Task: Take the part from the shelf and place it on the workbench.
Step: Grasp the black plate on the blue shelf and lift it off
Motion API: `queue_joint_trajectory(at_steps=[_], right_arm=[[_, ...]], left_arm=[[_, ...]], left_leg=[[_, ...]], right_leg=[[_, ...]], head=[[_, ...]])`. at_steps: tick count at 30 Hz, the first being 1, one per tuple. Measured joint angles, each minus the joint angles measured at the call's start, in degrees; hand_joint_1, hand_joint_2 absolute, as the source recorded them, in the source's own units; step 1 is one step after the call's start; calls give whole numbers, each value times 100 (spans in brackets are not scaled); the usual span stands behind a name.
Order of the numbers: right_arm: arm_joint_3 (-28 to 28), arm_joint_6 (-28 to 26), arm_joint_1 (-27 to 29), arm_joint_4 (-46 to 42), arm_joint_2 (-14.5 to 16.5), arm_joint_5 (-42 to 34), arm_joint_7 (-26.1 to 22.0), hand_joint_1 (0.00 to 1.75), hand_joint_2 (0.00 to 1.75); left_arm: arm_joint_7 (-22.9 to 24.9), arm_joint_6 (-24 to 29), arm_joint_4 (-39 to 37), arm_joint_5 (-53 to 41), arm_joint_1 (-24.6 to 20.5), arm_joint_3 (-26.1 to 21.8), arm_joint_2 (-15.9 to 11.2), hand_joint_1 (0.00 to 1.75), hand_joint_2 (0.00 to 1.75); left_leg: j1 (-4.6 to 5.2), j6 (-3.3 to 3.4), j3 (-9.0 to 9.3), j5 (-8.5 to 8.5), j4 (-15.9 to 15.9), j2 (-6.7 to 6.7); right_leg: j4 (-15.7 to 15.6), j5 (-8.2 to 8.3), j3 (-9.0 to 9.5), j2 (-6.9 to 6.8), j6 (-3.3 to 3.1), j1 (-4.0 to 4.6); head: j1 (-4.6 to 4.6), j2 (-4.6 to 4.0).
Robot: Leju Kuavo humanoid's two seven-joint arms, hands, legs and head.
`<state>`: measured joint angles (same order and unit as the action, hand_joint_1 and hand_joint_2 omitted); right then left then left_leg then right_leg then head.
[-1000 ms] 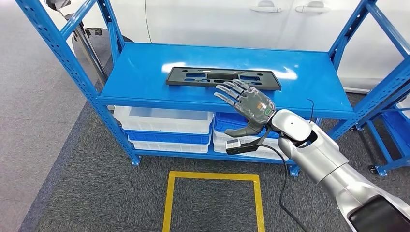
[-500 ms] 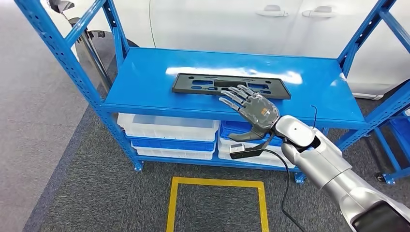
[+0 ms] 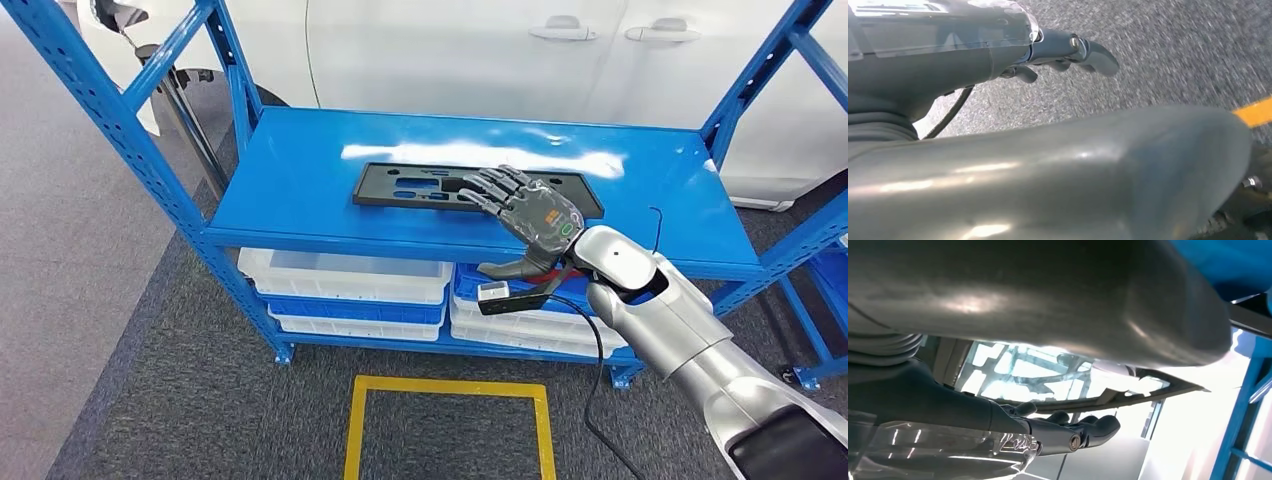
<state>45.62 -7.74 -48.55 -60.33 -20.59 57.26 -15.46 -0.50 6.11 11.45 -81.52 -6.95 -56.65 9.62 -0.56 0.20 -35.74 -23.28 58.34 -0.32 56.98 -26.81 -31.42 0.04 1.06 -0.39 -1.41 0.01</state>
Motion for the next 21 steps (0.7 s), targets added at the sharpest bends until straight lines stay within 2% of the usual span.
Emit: queue_joint_trajectory(at_steps=[2, 3, 4, 6, 7, 8, 9, 10, 11, 12, 13, 14, 15, 18, 19, 21], right_arm=[[-21, -2, -19, 72, 11, -38, 20, 0, 0], [-41, -4, -35, 115, 16, -53, 27, 0, 0], [-65, -7, -57, 165, 20, -65, 28, 0, 0], [-103, -10, -89, 283, 20, -81, 24, 0, 0], [-110, -10, -92, 342, 20, -86, 19, 0, 0], [-111, -11, -89, 386, 20, -88, 12, 0, 0], [-113, -11, -86, 420, 20, -88, 6, 0, 0], [-120, -12, -88, 447, 20, -90, 1, 0, 0], [-129, -12, -97, 467, 20, -92, -2, 0, 0], [-139, -11, -113, 488, 20, -98, -6, 0, 0], [-147, -10, -133, 510, 21, -107, -15, 0, 0], [-152, -9, -151, 532, 21, -119, -28, 0, 0], [-154, -10, -163, 552, 22, -131, -45, 0, 0], [-160, -17, -174, 583, 25, -145, -72, 0, 0], [-161, -19, -178, 586, 27, -146, -71, 0, 0], [-161, -17, -180, 596, 32, -148, -67, 0, 0]], left_arm=[[-9, 1, 0, 2, -2, 1, -2, 0, 0], [-13, 1, 0, 2, -6, 2, -2, 0, 0], [-18, 1, 0, 2, -11, 3, -2, 0, 0], [-20, 1, 0, 2, -12, 4, -2, 0, 0], [-20, 1, 0, 2, -9, 4, -2, 0, 0], [-20, 1, 0, 2, -5, 4, -2, 0, 0], [-20, 1, 0, 2, -3, 4, -2, 0, 0], [-20, 1, 0, 2, -3, 4, -2, 0, 0], [-20, 1, 0, 2, -1, 4, -1, 0, 0], [-20, -2, -2, 3, -2, 4, 4, 0, 0], [-20, -3, -4, 6, -3, 4, 7, 0, 0], [-20, -4, -7, 10, -2, 4, 10, 0, 0], [-20, -6, -9, 15, -3, 4, 11, 0, 0], [-21, -6, -8, 22, -2, 4, 5, 0, 0], [-23, -5, -7, 22, -3, 4, 4, 0, 0], [-27, -5, -7, 25, 1, 4, 2, 0, 0]], left_leg=[[-7, 85, 25, -19, -31, -9], [-11, 122, 49, -28, -49, -12], [-18, 155, 77, -35, -67, -13], [-9, 199, 111, -69, -72, -15], [-1, 212, 126, -89, -69, -16], [8, 219, 147, -113, -65, -18], [17, 219, 175, -138, -62, -22], [28, 217, 218, -169, -60, -27], [35, 211, 262, -203, -63, -31], [53, 197, 302, -236, -62, -34], [62, 178, 327, -264, -61, -37], [66, 154, 336, -284, -63, -37], [69, 126, 344, -298, -68, -35], [61, 34, 328, -392, 29, -20], [56, 0, 237, -493, 230, -16], [31, -58, -142, -786, 942, -10]], right_leg=[[16, -42, 12, -4, 60, -14], [122, -108, -25, -5, 87, -26], [353, -224, -132, -4, 110, -33], [1147, -530, -576, -4, 134, -37], [1522, -627, -821, -4, 139, -37], [1727, -613, -995, -4, 135, -36], [1698, -483, -1050, -4, 121, -35], [1432, -239, -984, -3, 93, -31], [1003, 49, -831, -4, 52, -20], [602, 252, -661, -5, 12, 0], [277, 381, -526, -8, -19, 19], [106, 411, -456, -7, -42, 39], [67, 373, -434, -5, -53, 53], [-17, 348, -368, 1, -101, 17], [-43, 338, -329, -4, -122, -1], [-59, 297, -268, -16, -163, -8]], head=[[1, 0], [1, 0], [1, 0], [1, -1], [1, -1], [1, -1], [1, -1], [1, -1], [1, -1], [1, -1], [1, -1], [1, -1], [1, -1], [2, -1], [2, -1], [1, -1]])
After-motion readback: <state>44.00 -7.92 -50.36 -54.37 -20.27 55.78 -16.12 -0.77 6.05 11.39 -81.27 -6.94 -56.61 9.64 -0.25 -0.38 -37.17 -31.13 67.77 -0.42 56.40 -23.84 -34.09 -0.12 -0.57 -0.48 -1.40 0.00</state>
